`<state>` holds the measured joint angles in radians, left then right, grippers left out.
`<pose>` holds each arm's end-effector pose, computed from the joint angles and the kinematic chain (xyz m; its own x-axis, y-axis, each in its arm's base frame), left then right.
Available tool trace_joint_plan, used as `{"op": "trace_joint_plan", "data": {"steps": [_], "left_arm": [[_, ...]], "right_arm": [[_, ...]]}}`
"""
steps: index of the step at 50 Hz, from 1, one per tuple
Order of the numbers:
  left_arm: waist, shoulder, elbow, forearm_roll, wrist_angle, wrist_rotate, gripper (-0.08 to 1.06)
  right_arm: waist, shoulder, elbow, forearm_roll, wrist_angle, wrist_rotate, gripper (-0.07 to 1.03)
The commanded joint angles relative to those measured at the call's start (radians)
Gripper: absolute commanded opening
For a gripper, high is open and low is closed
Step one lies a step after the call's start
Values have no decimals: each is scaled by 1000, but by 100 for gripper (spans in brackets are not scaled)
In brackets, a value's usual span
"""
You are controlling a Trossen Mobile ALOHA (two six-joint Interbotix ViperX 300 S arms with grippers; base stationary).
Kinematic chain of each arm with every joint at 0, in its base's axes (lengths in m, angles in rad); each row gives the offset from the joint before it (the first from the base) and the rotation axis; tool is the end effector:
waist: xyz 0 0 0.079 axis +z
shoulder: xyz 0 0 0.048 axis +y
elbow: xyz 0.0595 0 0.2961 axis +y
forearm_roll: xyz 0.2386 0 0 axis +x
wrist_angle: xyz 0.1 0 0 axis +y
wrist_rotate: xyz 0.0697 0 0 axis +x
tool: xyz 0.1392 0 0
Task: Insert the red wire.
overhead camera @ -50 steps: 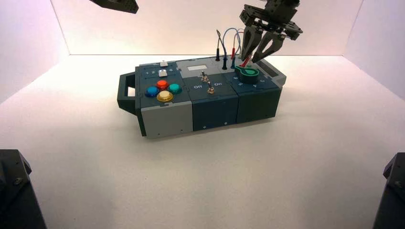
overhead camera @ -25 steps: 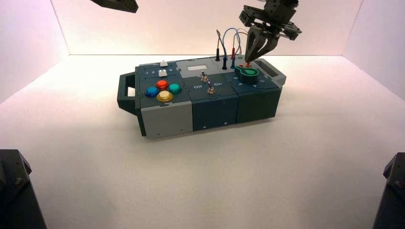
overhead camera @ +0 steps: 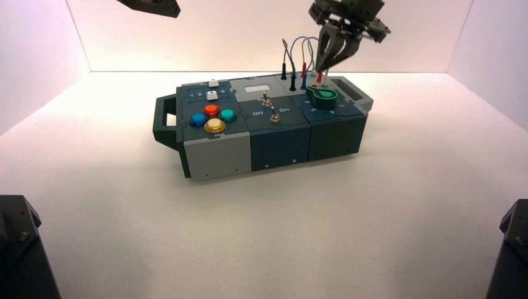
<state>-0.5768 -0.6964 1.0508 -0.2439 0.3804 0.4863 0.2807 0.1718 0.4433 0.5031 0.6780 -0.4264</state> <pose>0.2656 -0.1952 0.1369 0.5762 -0.4819 -0.6601 0.7218 0.6789 0.1345 0.4172 0.1860 0.0255 0.2227 0.3790 -0.8982 -0.3807 0.8820 0.2777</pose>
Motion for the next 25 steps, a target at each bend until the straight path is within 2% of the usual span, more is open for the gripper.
{"op": "trace_joint_plan", "data": {"steps": [1,14,25], "left_arm": [[-2,-3,-20,2,-9,6,-3],[-2,-3,-20,2,-9,6,-3],[-2,-2,-20,2,-9,6,-3]], "right_arm": [[8,-51,-11,0,-26,-15,-2],[21,-72,17,-15,-107,-51,-2],[64,-75,35,-80,-160,-58,-2]]}}
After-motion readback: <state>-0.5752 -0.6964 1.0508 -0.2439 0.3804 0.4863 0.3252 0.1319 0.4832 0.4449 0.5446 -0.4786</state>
